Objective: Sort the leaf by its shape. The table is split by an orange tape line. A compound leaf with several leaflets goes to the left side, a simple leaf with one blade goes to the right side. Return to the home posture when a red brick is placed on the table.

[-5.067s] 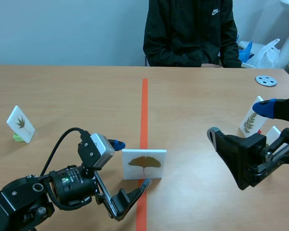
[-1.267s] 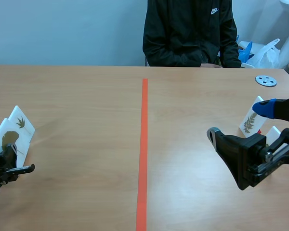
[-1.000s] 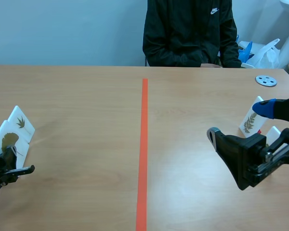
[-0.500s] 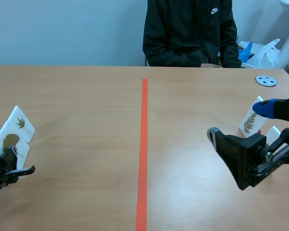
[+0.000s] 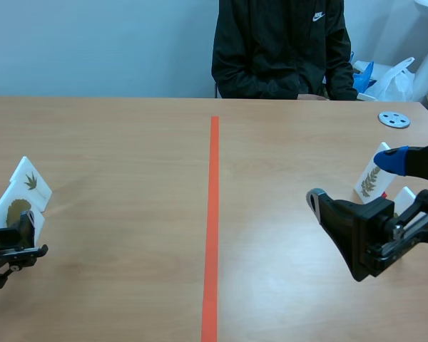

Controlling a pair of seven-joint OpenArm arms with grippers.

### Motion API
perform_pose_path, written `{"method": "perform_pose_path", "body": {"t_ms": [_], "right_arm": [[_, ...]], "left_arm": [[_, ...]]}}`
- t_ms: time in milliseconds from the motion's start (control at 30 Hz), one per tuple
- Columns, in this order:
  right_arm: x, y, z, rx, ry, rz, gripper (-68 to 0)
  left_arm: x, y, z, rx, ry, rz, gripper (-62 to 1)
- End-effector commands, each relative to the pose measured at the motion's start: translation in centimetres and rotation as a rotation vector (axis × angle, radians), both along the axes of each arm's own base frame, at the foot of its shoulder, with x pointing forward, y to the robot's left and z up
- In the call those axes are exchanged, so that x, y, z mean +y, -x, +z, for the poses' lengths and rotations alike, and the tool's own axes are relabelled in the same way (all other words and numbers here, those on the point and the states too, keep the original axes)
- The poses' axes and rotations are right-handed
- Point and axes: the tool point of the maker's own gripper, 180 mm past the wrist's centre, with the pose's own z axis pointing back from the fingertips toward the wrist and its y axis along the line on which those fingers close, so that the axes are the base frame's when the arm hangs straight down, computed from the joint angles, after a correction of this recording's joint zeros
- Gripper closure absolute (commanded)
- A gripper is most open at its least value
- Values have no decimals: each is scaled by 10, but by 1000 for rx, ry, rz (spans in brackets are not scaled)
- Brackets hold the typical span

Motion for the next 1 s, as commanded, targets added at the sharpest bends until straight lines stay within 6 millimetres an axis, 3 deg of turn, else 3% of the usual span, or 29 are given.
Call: {"method": "perform_pose_path", "body": {"t_ms": [0, 167, 333, 500, 767, 967], "right_arm": [[1, -4, 7, -27, -15, 0, -679], [1, -4, 7, -26, -15, 0, -679], [1, -4, 7, -26, -15, 0, -679], [1, -4, 7, -26, -15, 0, -679], [1, -4, 7, -26, -15, 0, -679], [1, -4, 7, -27, -15, 0, -679]], "left_arm": [[5, -10, 22, -64, -28, -12, -370], [5, -12, 39, -100, -56, -43, -443], [-4, -10, 71, -176, -75, -90, -498], [-22, -2, 109, -266, -69, -151, -623], [-105, 31, 162, -315, 32, -468, -623], [-159, 56, 175, -201, 43, -647, -623]]}}
